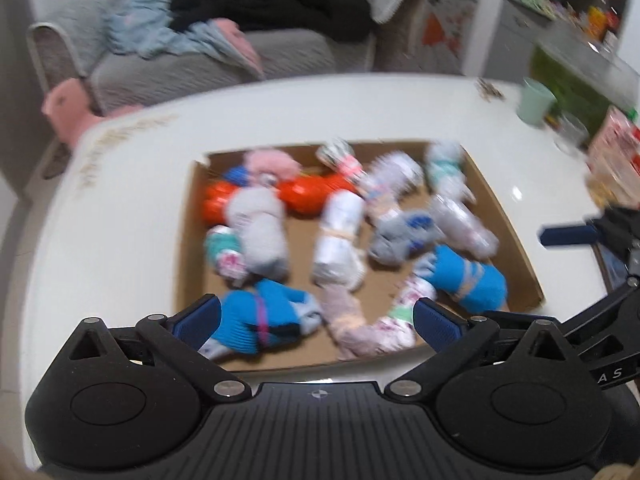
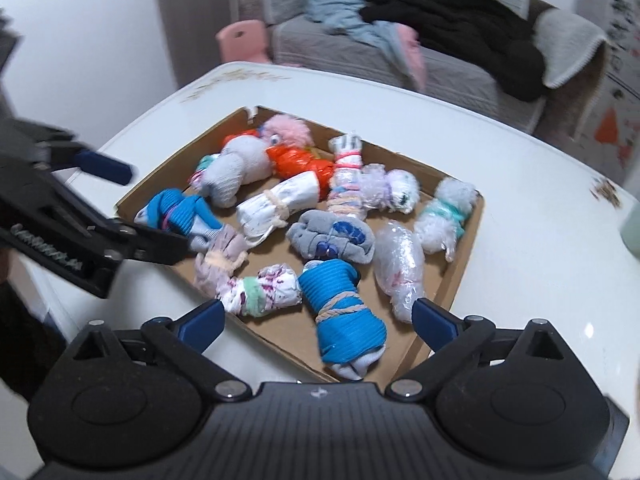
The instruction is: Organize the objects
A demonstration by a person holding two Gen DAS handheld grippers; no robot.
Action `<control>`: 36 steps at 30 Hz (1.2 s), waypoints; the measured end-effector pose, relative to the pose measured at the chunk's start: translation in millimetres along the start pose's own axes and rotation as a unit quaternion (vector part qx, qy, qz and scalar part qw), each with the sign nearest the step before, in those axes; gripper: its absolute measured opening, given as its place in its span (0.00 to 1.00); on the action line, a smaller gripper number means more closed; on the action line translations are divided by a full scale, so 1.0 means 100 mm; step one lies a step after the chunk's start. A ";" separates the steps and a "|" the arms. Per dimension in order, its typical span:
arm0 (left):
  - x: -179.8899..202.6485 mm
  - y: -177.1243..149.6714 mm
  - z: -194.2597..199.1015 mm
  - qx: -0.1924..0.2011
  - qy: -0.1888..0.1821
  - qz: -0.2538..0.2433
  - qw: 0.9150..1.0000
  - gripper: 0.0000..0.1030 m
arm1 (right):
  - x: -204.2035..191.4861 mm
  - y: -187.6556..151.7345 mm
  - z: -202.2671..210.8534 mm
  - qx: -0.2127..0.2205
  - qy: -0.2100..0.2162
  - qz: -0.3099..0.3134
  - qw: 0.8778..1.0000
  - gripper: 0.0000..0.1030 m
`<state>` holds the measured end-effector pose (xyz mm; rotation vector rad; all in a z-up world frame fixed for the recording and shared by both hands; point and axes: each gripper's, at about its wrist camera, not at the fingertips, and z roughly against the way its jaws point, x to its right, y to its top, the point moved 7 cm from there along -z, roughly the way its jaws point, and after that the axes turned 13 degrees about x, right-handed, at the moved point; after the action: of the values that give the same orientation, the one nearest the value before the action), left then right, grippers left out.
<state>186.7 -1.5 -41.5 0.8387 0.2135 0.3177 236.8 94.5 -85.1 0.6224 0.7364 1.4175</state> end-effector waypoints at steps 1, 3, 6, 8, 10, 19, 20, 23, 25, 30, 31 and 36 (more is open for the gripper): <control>-0.04 0.00 0.01 -0.001 0.006 0.008 1.000 1.00 | -0.01 0.02 0.00 0.003 -0.012 -0.015 1.000 0.98; -0.12 0.01 0.03 0.000 0.021 0.020 1.000 1.00 | 0.00 0.05 0.02 0.009 -0.041 -0.055 0.998 0.99; -0.21 0.07 0.06 0.010 0.029 0.033 0.999 1.00 | -0.01 0.09 0.00 0.012 -0.078 -0.100 0.992 0.99; -0.26 0.08 0.05 0.008 0.038 0.040 0.998 1.00 | -0.04 0.12 -0.01 0.017 -0.092 -0.105 0.990 0.99; -0.29 0.08 0.03 0.005 0.040 0.047 0.998 1.00 | -0.04 0.14 -0.04 0.015 -0.112 -0.107 0.988 0.99; -0.31 0.04 0.03 0.002 0.049 0.044 0.998 1.00 | 0.01 0.17 -0.06 0.018 -0.133 -0.123 0.983 0.99; -0.31 0.04 0.03 0.002 0.047 0.044 0.998 1.00 | 0.01 0.16 -0.05 0.018 -0.133 -0.124 0.983 0.99; -0.29 0.04 0.03 0.002 0.045 0.039 0.998 1.00 | 0.02 0.16 -0.05 0.018 -0.135 -0.123 0.983 0.99; -0.29 0.03 0.03 0.000 0.045 0.038 0.998 1.00 | 0.00 0.16 -0.04 0.017 -0.135 -0.121 0.983 0.99; -0.30 0.02 0.04 -0.001 0.047 0.039 0.998 1.00 | -0.03 0.15 -0.03 0.015 -0.137 -0.122 0.983 0.99; -0.31 0.02 0.04 0.000 0.048 0.039 0.998 1.00 | -0.04 0.16 -0.03 0.015 -0.138 -0.123 0.983 0.99; -0.33 0.02 0.04 -0.002 0.049 0.042 0.998 1.00 | -0.06 0.18 -0.03 0.017 -0.137 -0.121 0.983 0.99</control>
<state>157.1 -14.9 -35.6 0.8297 0.2698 0.4380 222.9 89.2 -73.3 0.7124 0.5952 1.0727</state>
